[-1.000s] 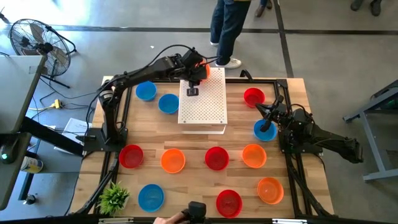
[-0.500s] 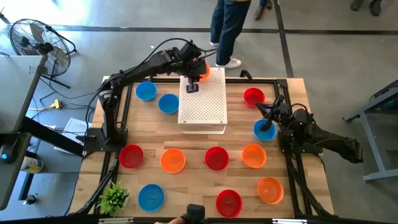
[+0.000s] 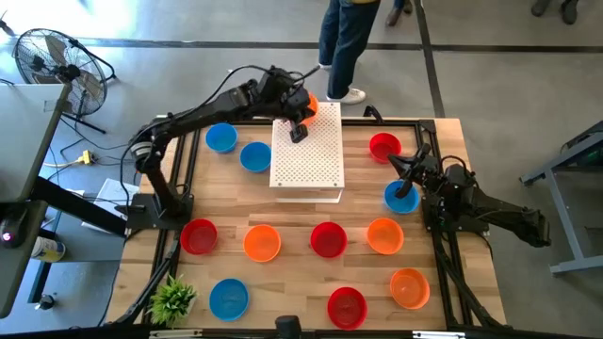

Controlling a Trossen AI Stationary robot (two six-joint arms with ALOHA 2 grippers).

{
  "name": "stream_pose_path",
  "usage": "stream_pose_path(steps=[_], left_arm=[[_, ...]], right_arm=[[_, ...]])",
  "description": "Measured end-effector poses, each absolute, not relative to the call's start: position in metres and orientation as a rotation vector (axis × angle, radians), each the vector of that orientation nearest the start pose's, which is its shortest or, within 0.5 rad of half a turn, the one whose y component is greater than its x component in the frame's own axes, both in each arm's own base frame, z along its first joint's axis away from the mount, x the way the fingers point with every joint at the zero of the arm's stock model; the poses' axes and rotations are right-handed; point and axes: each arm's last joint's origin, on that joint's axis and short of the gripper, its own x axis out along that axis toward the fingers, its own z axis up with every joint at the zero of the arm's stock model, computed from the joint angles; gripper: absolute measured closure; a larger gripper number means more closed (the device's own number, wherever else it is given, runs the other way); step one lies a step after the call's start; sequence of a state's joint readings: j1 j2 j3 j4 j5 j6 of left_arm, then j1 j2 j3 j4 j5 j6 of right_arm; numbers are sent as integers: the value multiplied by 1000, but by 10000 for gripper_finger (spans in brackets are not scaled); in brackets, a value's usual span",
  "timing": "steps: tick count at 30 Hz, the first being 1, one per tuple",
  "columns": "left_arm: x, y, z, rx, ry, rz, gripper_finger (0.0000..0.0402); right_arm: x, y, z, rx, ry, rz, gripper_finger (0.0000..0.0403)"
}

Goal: Pick & Place Mini bowls
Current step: Put the orange bowl on the shelf

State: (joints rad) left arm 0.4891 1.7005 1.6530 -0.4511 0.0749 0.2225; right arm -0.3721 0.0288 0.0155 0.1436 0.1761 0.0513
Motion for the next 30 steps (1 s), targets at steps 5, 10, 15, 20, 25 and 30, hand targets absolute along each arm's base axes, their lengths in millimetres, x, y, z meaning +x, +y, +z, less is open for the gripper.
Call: stream_pose_path(steps=[5,10,15,20,25,30], left_arm=[[327,183,344,55,572,369,401],[315,195,342,98,666,375,400],[312,196,342,136,758,309,375],[312,196,343,190,769,285,312],[319,201,330,212,813,257,287],[325,202,318,225,873,239,287]], right_arm=[[90,-40,179,39,-126,-542,402],[90,-40,180,39,-125,-540,402],[90,-40,180,39,-127,-537,402],[90,-40,180,34,-126,-538,402],[90,-40,180,32,-126,-530,402],[90,-40,181,31,-128,-521,402]])
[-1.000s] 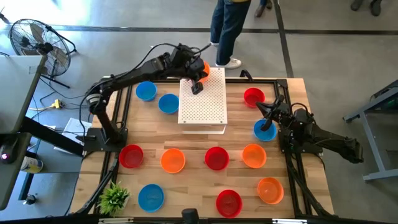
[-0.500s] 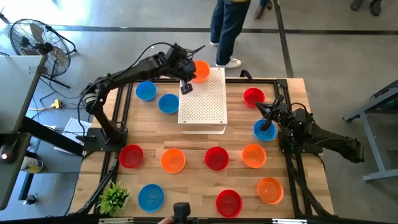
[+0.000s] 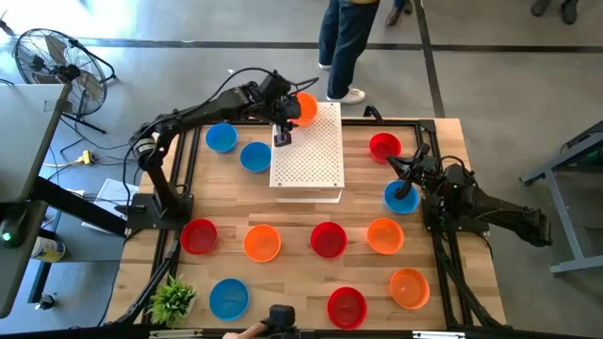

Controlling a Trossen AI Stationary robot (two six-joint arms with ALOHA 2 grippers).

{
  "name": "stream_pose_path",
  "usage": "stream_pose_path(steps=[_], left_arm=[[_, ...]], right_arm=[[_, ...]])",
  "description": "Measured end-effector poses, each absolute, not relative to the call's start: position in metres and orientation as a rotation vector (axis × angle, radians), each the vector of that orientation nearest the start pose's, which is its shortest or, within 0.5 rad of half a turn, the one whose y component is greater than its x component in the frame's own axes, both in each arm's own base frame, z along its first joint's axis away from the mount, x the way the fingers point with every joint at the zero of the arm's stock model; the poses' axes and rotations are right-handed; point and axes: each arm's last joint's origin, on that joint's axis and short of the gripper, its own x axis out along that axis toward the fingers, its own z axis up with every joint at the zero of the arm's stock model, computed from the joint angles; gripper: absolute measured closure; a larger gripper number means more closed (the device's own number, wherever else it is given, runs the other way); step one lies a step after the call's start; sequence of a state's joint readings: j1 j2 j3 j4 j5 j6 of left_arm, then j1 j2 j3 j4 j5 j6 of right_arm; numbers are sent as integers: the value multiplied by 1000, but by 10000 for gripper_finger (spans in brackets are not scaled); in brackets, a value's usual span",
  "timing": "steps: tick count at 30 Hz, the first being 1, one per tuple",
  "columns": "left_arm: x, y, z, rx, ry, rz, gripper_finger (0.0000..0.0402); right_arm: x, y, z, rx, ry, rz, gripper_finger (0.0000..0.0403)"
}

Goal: Pick & Place Mini bowls
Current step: Put the orange bowl on the shelf

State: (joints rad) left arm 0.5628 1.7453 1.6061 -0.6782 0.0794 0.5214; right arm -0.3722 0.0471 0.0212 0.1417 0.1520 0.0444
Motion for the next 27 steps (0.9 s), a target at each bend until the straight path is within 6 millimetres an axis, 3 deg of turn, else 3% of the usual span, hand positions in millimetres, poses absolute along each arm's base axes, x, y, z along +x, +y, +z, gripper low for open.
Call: stream_pose_path(steps=[6,13,24,27], left_arm=[[333,202,317,294,891,255,303],[333,202,316,307,900,229,392],[340,205,324,328,764,205,398],[346,210,317,322,761,208,399]], right_arm=[[90,-40,181,29,-134,-516,402],[90,-40,182,22,-141,-517,402],[90,-40,182,17,-140,-517,402],[90,-40,182,17,-140,-514,402]])
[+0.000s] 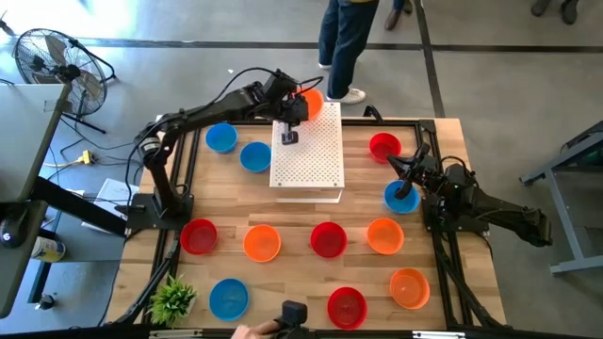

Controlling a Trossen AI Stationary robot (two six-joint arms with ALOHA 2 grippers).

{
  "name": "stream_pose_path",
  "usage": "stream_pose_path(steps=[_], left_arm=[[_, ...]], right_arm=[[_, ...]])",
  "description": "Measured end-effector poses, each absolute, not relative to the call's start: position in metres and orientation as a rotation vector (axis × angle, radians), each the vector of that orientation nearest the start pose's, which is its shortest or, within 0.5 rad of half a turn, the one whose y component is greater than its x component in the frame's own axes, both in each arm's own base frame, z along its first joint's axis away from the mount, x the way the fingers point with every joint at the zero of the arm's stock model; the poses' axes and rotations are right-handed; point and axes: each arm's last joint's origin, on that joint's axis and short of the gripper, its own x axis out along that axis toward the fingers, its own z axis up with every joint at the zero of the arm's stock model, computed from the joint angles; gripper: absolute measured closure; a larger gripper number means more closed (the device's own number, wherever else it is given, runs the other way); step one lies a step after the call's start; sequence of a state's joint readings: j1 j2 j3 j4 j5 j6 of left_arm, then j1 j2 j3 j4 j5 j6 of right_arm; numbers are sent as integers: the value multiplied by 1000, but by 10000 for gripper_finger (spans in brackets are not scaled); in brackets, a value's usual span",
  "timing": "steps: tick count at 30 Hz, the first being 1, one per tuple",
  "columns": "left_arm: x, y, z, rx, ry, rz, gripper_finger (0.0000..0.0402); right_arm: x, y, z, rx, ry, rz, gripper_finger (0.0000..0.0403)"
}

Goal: Pick & Place Mini bowls
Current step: Put the orange bowl on the shelf, then put the red bowl on the shelf

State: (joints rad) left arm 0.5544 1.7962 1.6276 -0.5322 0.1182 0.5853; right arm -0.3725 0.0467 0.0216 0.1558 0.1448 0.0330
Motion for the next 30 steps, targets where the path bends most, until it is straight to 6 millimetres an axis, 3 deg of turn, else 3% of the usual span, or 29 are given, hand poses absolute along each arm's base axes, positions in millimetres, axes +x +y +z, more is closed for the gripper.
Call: stream_pose_path(steps=[12,27,30], left_arm=[[347,218,308,280,774,232,394],[348,217,323,288,766,261,302],[343,213,342,277,744,277,303]], right_arm=[[90,-39,182,20,-140,-508,402],[90,-40,182,20,-140,-509,402],[90,-40,182,20,-140,-509,402]])
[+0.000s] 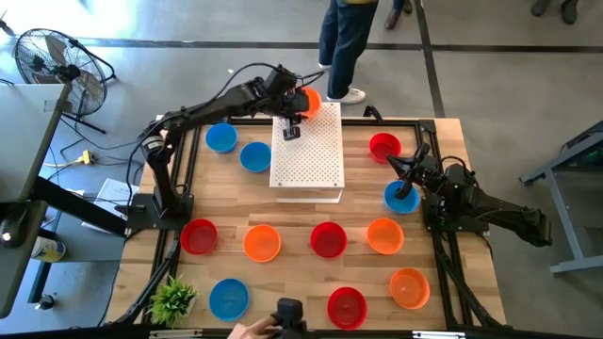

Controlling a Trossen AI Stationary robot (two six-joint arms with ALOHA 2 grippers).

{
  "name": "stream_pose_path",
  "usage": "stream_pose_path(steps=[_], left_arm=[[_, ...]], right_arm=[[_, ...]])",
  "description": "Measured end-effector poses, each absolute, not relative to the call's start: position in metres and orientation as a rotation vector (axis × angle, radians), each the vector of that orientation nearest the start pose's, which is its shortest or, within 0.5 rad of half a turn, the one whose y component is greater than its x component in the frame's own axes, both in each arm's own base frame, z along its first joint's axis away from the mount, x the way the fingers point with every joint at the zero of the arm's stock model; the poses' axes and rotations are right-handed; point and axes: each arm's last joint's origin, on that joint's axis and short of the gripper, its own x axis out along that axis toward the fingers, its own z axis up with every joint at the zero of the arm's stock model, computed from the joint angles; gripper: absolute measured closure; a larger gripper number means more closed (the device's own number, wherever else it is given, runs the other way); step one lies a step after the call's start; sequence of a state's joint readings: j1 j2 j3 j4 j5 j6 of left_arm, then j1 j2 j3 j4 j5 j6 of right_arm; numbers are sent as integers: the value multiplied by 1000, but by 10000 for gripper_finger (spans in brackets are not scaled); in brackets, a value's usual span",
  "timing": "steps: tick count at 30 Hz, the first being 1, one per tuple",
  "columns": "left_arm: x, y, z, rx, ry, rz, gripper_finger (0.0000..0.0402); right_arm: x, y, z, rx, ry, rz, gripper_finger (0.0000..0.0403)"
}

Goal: Pick & Place Mini bowls
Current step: Put the red bowl on the shelf

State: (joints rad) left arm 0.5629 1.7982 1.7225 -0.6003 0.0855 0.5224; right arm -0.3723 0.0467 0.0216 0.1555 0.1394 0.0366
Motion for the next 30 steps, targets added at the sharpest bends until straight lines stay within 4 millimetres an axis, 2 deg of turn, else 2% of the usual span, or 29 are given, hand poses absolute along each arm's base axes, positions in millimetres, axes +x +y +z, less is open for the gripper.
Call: stream_pose_path(steps=[2,5,7,9,13,17,23,30], left_arm=[[337,209,360,275,686,297,318],[328,202,376,221,618,266,367],[324,196,376,149,586,202,392],[320,192,372,100,552,195,391],[310,174,357,98,482,244,399],[297,155,333,84,375,293,400],[260,132,311,34,238,353,401],[220,111,279,-34,173,401,401]], right_arm=[[90,-40,182,20,-140,-508,402],[90,-40,182,21,-140,-513,402],[90,-40,182,15,-139,-518,402],[90,-40,182,9,-137,-523,402],[90,-41,181,13,-101,-551,402],[92,-42,185,26,-8,-584,402],[100,-46,202,40,74,-612,403],[118,-56,224,138,292,-697,402]])
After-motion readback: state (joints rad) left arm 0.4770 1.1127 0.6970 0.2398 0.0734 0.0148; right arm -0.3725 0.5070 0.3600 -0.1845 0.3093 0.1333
